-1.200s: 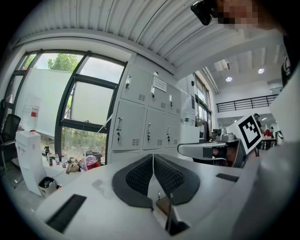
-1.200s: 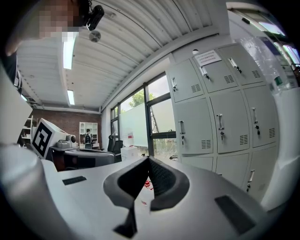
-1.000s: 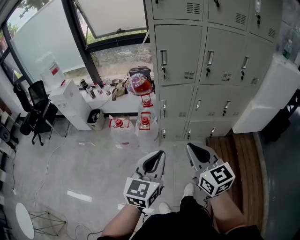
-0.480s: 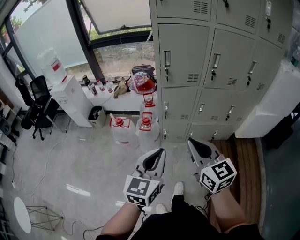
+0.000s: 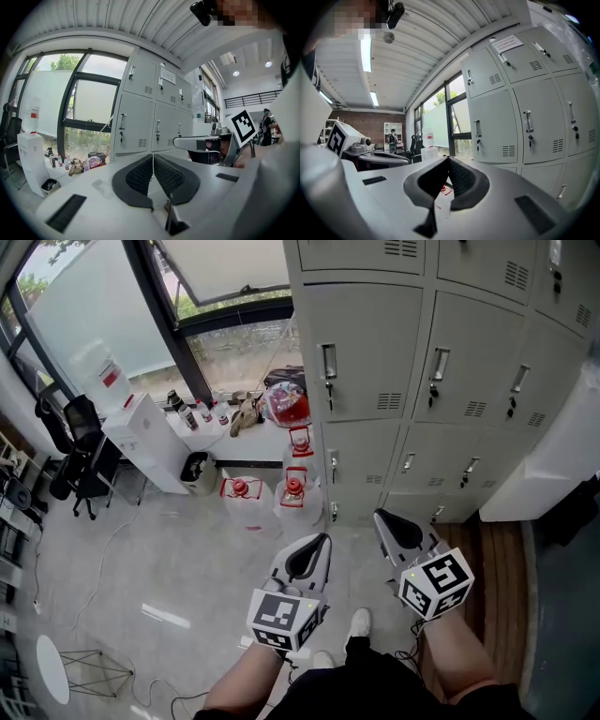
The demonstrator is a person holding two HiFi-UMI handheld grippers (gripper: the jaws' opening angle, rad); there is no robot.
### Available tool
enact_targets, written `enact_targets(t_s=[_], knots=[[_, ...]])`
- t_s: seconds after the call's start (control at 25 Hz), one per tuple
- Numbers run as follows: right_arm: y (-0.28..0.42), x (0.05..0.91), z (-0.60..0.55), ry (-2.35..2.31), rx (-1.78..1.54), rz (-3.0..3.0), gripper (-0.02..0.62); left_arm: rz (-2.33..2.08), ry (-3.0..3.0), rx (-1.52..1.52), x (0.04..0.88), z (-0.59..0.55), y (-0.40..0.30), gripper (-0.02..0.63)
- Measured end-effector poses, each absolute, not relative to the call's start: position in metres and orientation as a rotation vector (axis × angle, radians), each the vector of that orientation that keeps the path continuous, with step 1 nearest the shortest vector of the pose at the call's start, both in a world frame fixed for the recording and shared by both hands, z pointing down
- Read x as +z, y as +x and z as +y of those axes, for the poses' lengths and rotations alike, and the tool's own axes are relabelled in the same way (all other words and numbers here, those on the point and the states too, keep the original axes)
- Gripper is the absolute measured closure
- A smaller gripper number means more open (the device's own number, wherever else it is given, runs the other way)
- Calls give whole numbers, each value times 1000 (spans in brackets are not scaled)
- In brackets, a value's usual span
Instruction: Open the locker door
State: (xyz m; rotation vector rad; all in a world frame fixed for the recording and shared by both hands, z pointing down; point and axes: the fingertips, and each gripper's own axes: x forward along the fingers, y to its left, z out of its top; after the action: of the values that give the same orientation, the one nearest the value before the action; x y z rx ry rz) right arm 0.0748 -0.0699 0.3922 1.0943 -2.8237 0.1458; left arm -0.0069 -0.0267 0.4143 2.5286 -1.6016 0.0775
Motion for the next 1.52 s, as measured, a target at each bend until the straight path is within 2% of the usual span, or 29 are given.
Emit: enact_targets(t_s=[0.96,1.52], knots=[[107,400,-190,1031,231,-2902,542,-1712,2493,144,404,-158,23,584],[102,395,-231,1171,256,-2864,541,-1676,2562,100,383,-218,3,584]])
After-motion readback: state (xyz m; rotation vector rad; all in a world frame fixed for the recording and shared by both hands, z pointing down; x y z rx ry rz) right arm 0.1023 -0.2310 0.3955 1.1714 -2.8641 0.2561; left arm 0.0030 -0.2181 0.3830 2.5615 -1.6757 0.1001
